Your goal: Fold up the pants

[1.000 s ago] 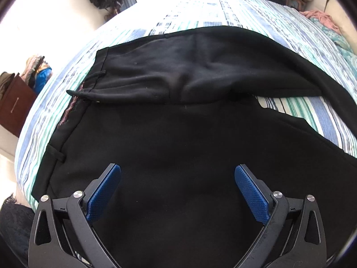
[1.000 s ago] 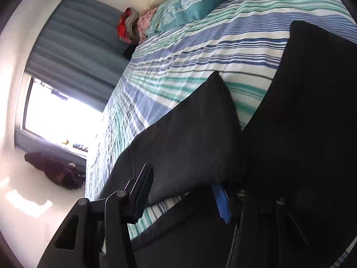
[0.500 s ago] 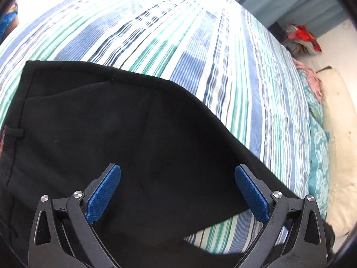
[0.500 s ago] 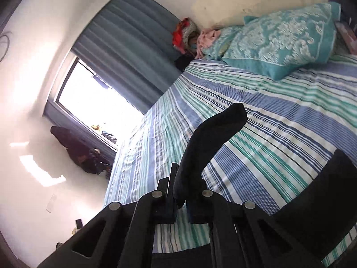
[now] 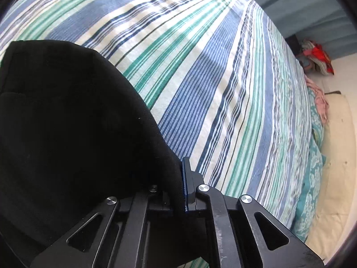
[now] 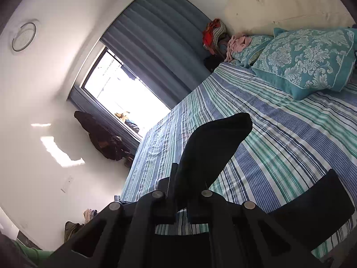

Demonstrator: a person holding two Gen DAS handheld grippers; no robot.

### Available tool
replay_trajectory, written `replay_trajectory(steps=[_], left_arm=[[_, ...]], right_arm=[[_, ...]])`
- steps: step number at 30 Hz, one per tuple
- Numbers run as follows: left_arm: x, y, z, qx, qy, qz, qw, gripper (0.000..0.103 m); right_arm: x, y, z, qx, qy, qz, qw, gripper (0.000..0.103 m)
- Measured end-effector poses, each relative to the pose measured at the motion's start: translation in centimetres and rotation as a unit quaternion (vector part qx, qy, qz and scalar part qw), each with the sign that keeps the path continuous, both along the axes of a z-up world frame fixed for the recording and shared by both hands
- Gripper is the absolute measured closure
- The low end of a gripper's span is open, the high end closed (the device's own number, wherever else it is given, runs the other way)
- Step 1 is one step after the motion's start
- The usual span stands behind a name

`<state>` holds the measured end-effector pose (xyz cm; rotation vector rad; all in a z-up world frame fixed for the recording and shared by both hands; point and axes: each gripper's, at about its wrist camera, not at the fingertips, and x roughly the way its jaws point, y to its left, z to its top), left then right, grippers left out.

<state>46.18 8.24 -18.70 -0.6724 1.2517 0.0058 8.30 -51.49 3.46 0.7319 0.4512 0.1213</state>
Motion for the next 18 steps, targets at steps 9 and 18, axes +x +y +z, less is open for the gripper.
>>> replay_trajectory(steps=[9,18], left_arm=[[-20.0,-1.3,9.0,0.120,-0.141,-0.062,0.9807,0.089],[-28.1,-4.2,1.2,0.167,-0.045,-0.096,0.9802,0.092]], right_arm=[[-0.8,-7.3,-5.9,-0.017,0.100,-0.057,0.993,0.098],[-3.7,-11.3,-19.6,-0.048,0.303,-0.080,0.948,0.097]])
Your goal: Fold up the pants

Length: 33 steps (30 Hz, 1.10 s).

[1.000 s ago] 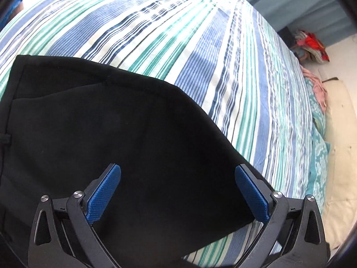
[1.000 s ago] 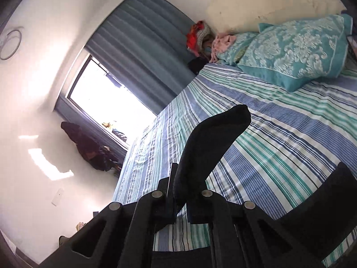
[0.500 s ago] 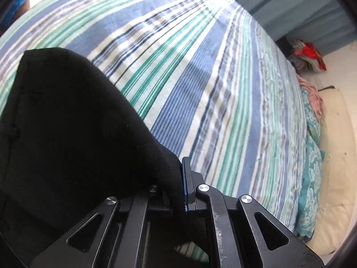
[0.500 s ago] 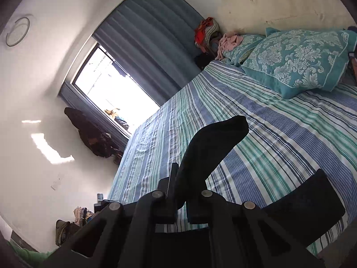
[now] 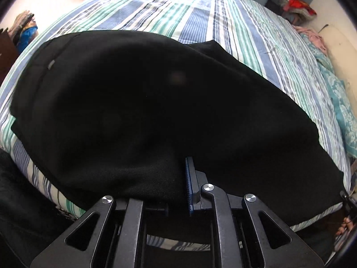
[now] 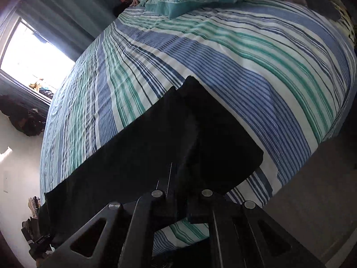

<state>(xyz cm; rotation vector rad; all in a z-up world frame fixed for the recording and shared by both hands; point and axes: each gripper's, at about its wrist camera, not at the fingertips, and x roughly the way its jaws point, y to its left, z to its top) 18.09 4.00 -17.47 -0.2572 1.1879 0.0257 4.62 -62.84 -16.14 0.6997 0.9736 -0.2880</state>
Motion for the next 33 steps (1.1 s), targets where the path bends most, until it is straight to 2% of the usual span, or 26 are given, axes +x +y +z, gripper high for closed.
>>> replay_trajectory(steps=[3,7,11,15,19,24,25,27,29,30,31,32,33], left_arm=[[-0.4,-0.5,0.4,0.014,-0.002,-0.007,0.9999,0.092],[-1.0,-0.4,0.8,0.014,-0.003,-0.006,0.9999,0.092],[-1.7,-2.1,0.9,0.049,-0.008,-0.034,0.9982,0.094],[-1.7,-3.5,0.7,0.080,-0.006,-0.048,0.9956,0.094],[-1.8,-3.8,1.0,0.090,-0.005,-0.049,0.9948,0.094],[-1.4,-6.5,0.6,0.116,-0.005,-0.056,0.9916,0.094],[-1.5,-6.6,0.7,0.118,-0.003,-0.057,0.9914,0.093],[-1.7,-6.9,0.8,0.125,0.003,-0.057,0.9905,0.083],[-2.3,-6.6,1.1,0.131,0.022,-0.053,0.9897,0.050],[-2.9,-6.1,1.5,0.128,0.030,-0.049,0.9901,0.043],[-3.6,-5.3,1.9,0.121,0.036,-0.043,0.9911,0.037],[-4.3,-4.5,2.5,0.112,0.039,-0.037,0.9923,0.037],[-5.1,-3.5,3.1,0.108,0.041,-0.029,0.9928,0.037]], right_arm=[[0.3,0.4,0.7,-0.039,0.015,0.021,0.999,0.096],[0.4,-0.2,0.0,-0.034,0.033,0.020,0.999,0.095],[0.6,0.3,0.3,-0.097,0.049,0.021,0.994,0.095],[1.2,0.2,0.2,-0.129,0.066,0.019,0.989,0.095],[1.6,0.2,-0.1,-0.146,0.081,0.025,0.986,0.096],[1.9,0.4,-0.2,-0.155,0.086,0.028,0.984,0.096],[1.9,0.5,-0.2,-0.157,0.088,0.028,0.983,0.096],[2.0,0.7,-0.2,-0.164,0.090,0.028,0.982,0.095],[1.8,0.7,0.0,-0.167,0.087,0.025,0.982,0.083],[1.7,0.7,0.2,-0.168,0.084,0.019,0.982,0.073],[1.4,0.6,0.5,-0.166,0.074,0.015,0.983,0.062],[0.9,0.6,1.0,-0.169,0.065,0.006,0.984,0.054],[0.3,0.5,1.6,-0.179,0.057,-0.009,0.982,0.037]])
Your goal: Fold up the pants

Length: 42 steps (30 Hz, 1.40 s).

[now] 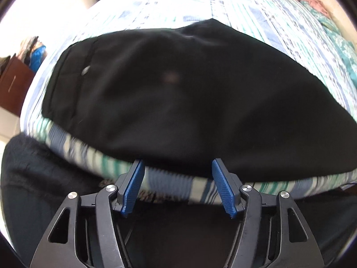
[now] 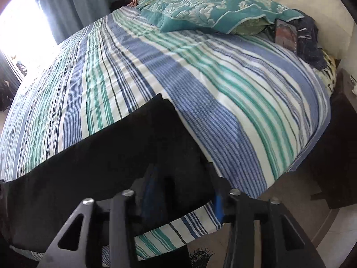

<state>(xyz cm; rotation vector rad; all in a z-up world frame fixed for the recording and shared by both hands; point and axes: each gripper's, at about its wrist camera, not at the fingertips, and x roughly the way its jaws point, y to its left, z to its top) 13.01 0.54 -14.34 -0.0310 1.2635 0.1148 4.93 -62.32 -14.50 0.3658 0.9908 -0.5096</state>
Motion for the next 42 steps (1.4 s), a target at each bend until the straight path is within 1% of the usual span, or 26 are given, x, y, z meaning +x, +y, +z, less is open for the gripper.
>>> replay_trajectory(steps=[1,2,3,5,6,7,8,11,12,14,15,17,19,20,21,22,24,25,26,28,30,33,37,38,40,42], left_arm=[[-0.7,1.0,0.7,0.006,-0.002,0.013,0.9999,0.037],[-1.3,2.1,1.6,0.013,-0.011,0.030,0.9994,0.039],[-1.9,3.2,2.6,0.021,-0.025,0.048,0.9983,0.039],[-2.5,4.3,4.7,0.035,-0.066,0.077,0.9942,0.038],[-2.5,4.6,5.4,0.037,-0.089,0.082,0.9920,0.035],[-2.1,4.6,6.0,0.039,-0.111,0.079,0.9899,0.028],[-1.2,4.6,6.3,0.041,-0.125,0.071,0.9888,0.025],[1.4,3.0,5.9,0.030,-0.157,0.037,0.9864,0.025],[2.5,2.3,5.2,0.030,-0.160,0.021,0.9865,0.025],[3.9,0.4,3.5,0.045,-0.151,-0.007,0.9875,0.025],[4.5,0.4,2.5,0.055,-0.139,-0.019,0.9885,0.025],[4.0,-0.1,0.4,0.069,-0.112,-0.034,0.9907,0.026],[2.4,0.1,-1.9,0.085,-0.084,-0.035,0.9923,0.026],[1.8,0.3,-2.5,0.088,-0.079,-0.036,0.9923,0.025],[1.3,0.6,-2.9,0.088,-0.080,-0.037,0.9923,0.024],[0.7,0.6,-2.4,0.089,-0.085,-0.040,0.9915,0.021],[0.7,0.6,-2.6,0.100,-0.086,-0.047,0.9901,0.018],[0.7,0.7,-2.5,0.101,-0.086,-0.046,0.9901,0.015],[0.6,0.9,-2.5,0.098,-0.087,-0.041,0.9905,0.014],[0.9,1.2,-2.5,0.091,-0.088,-0.038,0.9913,0.014],[0.7,1.3,-2.2,0.087,-0.087,-0.039,0.9916,0.014],[0.2,1.6,-0.8,0.073,-0.100,-0.030,0.9918,0.014],[0.6,0.2,2.0,0.066,-0.160,-0.038,0.9841,0.014],[0.9,-0.2,2.7,0.063,-0.172,-0.042,0.9821,0.012],[2.0,-0.8,3.6,0.061,-0.184,-0.046,0.9799,0.009],[3.6,-0.9,3.5,0.062,-0.187,-0.035,0.9798,0.009]], right_arm=[[-0.7,0.0,0.8,-0.016,-0.013,-0.016,1.000,0.024],[-1.6,0.0,1.6,-0.033,-0.028,-0.032,0.999,0.021],[-2.4,0.1,2.4,-0.057,-0.039,-0.049,0.996,0.021],[-3.7,0.9,3.9,-0.117,-0.041,-0.075,0.989,0.021],[-4.0,1.4,4.6,-0.139,-0.042,-0.079,0.986,0.021],[-3.9,2.1,5.3,-0.151,-0.046,-0.075,0.985,0.021],[-3.9,3.0,6.0,-0.156,-0.054,-0.068,0.984,0.021],[-2.6,7.5,7.8,-0.146,-0.084,-0.020,0.986,0.021],[-1.9,9.4,8.1,-0.135,-0.095,0.001,0.986,0.020],[-0.5,14.0,8.3,-0.102,-0.119,0.051,0.986,0.019],[0.2,16.5,8.0,-0.081,-0.128,0.075,0.986,0.018],[1.4,21.1,7.2,-0.034,-0.143,0.126,0.981,0.018],[2.3,25.7,5.2,-0.008,-0.142,0.168,0.975,0.017],[2.6,27.7,4.2,-0.002,-0.138,0.191,0.972,0.017],[2.8,29.5,3.0,-0.003,-0.132,0.213,0.968,0.017],[2.9,31.0,1.7,-0.011,-0.119,0.232,0.965,0.017],[3.7,32.9,-1.4,-0.020,-0.062,0.266,0.962,0.018],[4.1,33.2,-2.9,-0.017,-0.030,0.276,0.960,0.017],[4.0,33.3,-3.9,-0.019,-0.016,0.279,0.960,0.016],[3.5,33.0,-4.2,-0.020,-0.030,0.287,0.957,0.005],[3.5,33.0,-4.6,-0.017,-0.029,0.293,0.956,0.000],[3.0,33.4,-5.0,-0.036,-0.034,0.294,0.955,0.000],[3.0,33.5,-4.8,-0.033,-0.039,0.293,0.955,0.000],[3.0,33.4,-4.8,-0.032,-0.040,0.293,0.955,0.000],[3.0,33.5,-4.8,-0.033,-0.039,0.293,0.955,0.000],[3.1,33.5,-4.8,-0.033,-0.039,0.293,0.955,0.000]])
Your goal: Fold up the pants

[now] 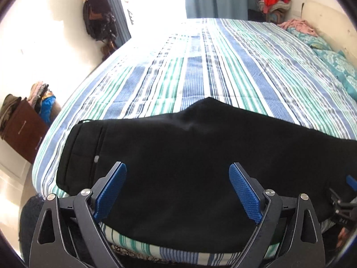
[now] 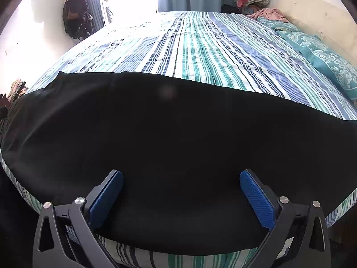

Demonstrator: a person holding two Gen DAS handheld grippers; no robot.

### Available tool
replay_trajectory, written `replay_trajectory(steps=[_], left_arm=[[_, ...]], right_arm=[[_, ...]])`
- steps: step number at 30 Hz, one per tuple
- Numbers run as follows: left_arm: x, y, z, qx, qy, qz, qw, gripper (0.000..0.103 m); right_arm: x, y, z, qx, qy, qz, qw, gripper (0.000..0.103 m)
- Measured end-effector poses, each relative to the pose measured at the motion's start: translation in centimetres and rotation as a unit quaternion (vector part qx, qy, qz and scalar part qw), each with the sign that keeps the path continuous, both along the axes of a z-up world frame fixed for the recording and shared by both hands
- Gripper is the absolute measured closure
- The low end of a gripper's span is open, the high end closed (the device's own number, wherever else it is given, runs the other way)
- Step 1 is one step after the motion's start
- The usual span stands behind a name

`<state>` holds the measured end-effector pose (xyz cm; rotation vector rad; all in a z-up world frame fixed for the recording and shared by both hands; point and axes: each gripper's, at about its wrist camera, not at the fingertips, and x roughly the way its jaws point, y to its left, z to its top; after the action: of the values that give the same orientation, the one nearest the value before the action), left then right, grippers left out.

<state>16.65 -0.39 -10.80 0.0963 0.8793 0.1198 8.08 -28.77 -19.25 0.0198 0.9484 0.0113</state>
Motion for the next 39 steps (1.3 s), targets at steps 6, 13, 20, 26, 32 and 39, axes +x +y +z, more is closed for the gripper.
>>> replay_trajectory(steps=[6,13,20,26,32,39], left_arm=[[3.6,1.6,-4.3,0.016,0.036,0.048,0.9981,0.009],[2.3,2.6,-7.5,0.019,0.030,0.046,0.9983,0.000],[2.4,2.4,-7.4,0.023,0.028,0.050,0.9981,0.000],[3.3,1.7,-6.9,0.046,0.064,0.057,0.9953,0.001],[2.4,1.1,-4.1,-0.014,0.055,0.033,0.9978,0.001],[1.5,-3.8,-2.4,-0.036,0.041,-0.047,0.9974,0.001]], right_arm=[[0.1,0.3,0.0,-0.002,-0.001,-0.003,1.000,0.000],[0.1,0.2,0.0,-0.005,-0.003,-0.004,1.000,0.000],[0.3,0.2,0.0,-0.006,0.000,-0.005,1.000,0.000],[0.3,0.3,0.0,-0.007,-0.001,-0.005,1.000,0.000],[0.3,0.4,0.0,-0.007,0.000,-0.006,1.000,0.000],[0.3,0.3,0.1,-0.008,0.001,-0.008,1.000,0.000]])
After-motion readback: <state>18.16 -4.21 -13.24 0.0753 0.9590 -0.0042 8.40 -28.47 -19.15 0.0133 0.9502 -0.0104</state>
